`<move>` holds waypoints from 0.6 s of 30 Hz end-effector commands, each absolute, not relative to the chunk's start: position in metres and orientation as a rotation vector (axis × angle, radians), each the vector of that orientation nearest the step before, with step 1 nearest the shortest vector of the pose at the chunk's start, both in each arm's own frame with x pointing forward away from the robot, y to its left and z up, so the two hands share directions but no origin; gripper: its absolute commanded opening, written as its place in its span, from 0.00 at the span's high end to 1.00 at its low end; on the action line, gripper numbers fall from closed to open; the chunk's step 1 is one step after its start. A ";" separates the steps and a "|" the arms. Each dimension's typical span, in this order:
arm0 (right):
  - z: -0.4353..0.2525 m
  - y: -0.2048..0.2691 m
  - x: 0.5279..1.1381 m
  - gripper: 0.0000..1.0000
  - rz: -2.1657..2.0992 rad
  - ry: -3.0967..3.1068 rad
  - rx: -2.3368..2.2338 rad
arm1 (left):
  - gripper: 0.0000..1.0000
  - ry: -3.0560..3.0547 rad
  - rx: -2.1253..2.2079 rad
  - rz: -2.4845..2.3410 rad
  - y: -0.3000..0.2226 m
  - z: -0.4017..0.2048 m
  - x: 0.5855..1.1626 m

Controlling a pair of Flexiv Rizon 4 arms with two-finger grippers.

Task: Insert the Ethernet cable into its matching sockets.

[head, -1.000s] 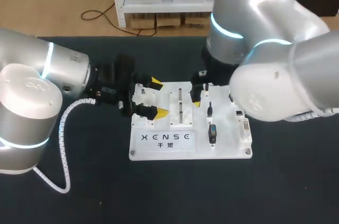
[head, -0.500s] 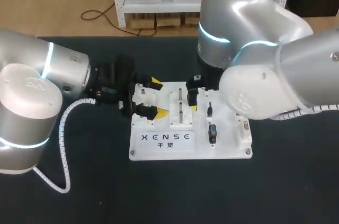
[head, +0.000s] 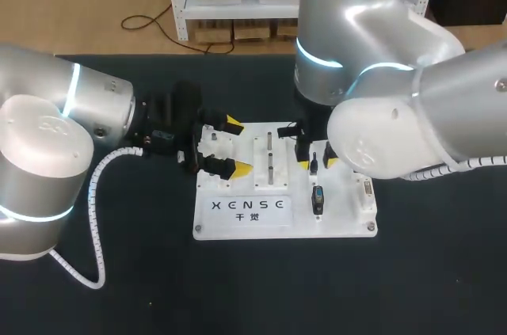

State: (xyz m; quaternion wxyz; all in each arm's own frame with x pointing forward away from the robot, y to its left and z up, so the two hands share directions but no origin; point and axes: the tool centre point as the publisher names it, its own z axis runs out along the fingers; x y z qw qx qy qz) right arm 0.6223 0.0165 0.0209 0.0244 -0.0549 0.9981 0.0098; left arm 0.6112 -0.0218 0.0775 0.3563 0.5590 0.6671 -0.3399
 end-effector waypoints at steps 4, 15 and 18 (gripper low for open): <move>0.019 0.018 0.622 0.86 0.039 3.090 -0.174 | 0.00 1.719 1.443 -0.879 -0.021 0.076 0.612; 0.031 0.015 0.623 1.00 0.071 3.090 -0.184 | 0.00 1.719 1.443 -0.879 -0.021 0.076 0.612; 0.042 0.011 0.624 1.00 0.090 3.090 -0.176 | 0.00 1.719 1.443 -0.879 -0.021 0.076 0.612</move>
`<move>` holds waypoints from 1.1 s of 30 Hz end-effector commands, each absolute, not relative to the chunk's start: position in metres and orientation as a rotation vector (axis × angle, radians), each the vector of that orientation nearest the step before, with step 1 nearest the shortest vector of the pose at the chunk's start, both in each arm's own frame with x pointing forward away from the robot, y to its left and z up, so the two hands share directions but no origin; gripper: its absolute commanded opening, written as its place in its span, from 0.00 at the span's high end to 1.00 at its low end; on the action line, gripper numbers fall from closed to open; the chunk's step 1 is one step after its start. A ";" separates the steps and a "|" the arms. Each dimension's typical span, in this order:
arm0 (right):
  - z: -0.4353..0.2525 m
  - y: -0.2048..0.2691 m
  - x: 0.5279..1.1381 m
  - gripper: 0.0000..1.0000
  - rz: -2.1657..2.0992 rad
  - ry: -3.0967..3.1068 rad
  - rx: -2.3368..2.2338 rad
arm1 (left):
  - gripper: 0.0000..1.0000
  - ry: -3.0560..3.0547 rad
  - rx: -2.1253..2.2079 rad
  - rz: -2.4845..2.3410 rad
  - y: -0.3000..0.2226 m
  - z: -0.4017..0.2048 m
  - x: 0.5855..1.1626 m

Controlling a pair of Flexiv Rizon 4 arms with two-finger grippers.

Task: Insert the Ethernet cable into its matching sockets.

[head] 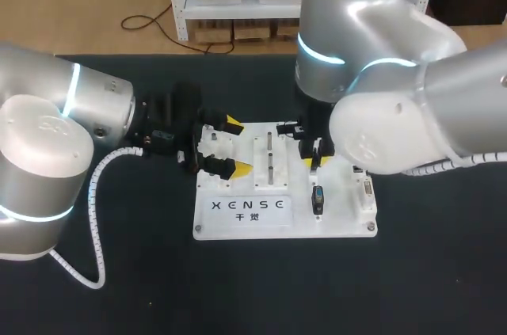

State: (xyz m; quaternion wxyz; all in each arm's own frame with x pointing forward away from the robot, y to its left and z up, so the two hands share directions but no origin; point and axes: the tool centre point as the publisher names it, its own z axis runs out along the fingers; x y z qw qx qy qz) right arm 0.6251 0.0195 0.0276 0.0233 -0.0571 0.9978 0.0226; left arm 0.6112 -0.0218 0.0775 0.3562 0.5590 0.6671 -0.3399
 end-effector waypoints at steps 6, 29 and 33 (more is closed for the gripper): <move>0.060 0.000 0.625 1.00 0.116 3.096 -0.160 | 0.00 1.719 1.443 -0.879 -0.021 0.076 0.612; 0.047 -0.046 0.621 1.00 0.038 3.152 -0.063 | 0.00 1.719 1.443 -0.879 -0.021 0.076 0.612; 0.044 -0.049 0.621 1.00 0.030 3.160 -0.065 | 0.00 1.719 1.443 -0.879 -0.021 0.076 0.612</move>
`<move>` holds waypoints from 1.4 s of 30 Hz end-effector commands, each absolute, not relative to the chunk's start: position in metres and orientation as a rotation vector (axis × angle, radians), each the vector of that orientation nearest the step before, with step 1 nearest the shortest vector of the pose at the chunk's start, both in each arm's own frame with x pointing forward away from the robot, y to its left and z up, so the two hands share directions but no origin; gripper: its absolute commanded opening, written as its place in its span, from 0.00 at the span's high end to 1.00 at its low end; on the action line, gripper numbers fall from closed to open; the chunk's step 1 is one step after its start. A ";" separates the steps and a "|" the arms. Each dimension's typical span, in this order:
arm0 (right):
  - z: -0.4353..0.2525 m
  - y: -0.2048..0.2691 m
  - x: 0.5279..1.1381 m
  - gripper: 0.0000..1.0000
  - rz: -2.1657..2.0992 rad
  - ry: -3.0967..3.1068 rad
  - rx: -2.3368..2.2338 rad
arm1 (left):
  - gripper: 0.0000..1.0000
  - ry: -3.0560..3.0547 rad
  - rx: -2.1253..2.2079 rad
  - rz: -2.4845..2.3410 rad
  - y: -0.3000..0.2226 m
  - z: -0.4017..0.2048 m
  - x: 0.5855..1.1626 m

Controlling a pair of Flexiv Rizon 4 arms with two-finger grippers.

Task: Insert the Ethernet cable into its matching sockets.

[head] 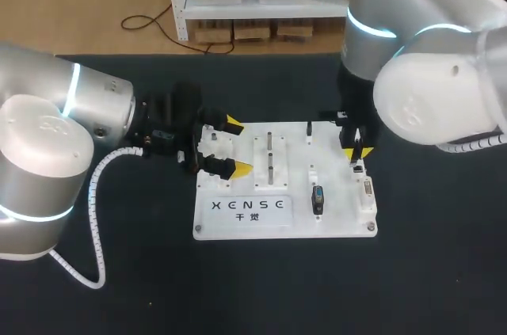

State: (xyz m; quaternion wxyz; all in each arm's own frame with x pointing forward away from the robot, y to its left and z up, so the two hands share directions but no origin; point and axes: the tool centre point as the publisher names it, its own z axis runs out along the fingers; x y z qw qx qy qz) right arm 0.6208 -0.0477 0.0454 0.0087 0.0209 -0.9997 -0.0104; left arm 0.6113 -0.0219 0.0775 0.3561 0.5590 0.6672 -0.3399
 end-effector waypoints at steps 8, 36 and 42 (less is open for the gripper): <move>0.041 -0.055 0.619 1.00 -0.010 -3.113 0.054 | 0.00 1.719 1.443 -0.879 -0.021 0.076 0.612; 0.033 -0.057 0.623 1.00 0.002 -3.107 0.061 | 0.00 1.719 1.443 -0.879 -0.021 0.076 0.612; 0.033 -0.056 0.624 1.00 0.002 -3.109 0.064 | 0.00 1.719 1.443 -0.879 -0.021 0.076 0.612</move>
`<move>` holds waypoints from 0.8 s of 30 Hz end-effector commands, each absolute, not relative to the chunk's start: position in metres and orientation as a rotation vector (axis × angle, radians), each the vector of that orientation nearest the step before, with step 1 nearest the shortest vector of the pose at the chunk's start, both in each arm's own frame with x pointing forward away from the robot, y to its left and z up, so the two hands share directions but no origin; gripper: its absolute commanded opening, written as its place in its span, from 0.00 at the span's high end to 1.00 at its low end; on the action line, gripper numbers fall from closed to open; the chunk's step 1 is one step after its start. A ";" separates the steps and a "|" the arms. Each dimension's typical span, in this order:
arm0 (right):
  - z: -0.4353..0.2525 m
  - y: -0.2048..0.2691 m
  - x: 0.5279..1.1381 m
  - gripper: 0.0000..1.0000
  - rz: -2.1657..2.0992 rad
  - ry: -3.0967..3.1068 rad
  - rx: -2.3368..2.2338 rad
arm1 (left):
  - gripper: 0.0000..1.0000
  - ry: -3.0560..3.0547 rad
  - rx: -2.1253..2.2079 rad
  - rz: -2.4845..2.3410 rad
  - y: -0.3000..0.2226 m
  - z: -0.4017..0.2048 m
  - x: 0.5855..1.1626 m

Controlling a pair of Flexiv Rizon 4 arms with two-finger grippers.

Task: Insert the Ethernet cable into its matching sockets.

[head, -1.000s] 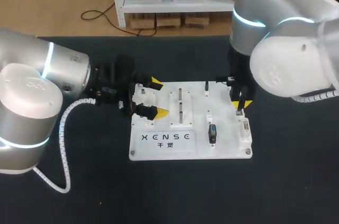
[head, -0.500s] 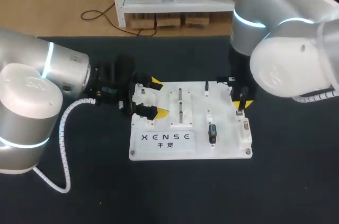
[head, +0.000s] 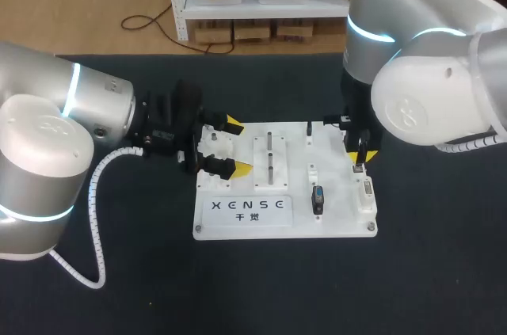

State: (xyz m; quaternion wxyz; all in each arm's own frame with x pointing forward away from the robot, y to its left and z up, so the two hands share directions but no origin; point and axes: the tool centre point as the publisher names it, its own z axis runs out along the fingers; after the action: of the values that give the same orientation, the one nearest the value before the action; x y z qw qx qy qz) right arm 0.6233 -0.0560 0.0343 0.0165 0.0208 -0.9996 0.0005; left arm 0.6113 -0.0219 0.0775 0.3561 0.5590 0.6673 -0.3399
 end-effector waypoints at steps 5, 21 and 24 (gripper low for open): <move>0.033 -0.056 0.624 1.00 0.002 -3.110 0.068 | 0.00 1.719 1.443 -0.879 -0.021 0.076 0.612; 0.029 -0.056 0.622 1.00 0.004 -3.097 0.077 | 0.00 1.719 1.443 -0.879 -0.021 0.076 0.612; 0.028 -0.056 0.622 1.00 0.005 -3.096 0.077 | 0.00 1.719 1.443 -0.879 -0.021 0.076 0.612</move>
State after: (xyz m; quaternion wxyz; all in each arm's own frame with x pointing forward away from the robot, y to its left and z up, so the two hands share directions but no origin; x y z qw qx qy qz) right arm 0.6218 -0.0563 0.0329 0.0220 0.0251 -0.9994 0.0010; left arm 0.6113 -0.0219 0.0775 0.3560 0.5590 0.6673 -0.3399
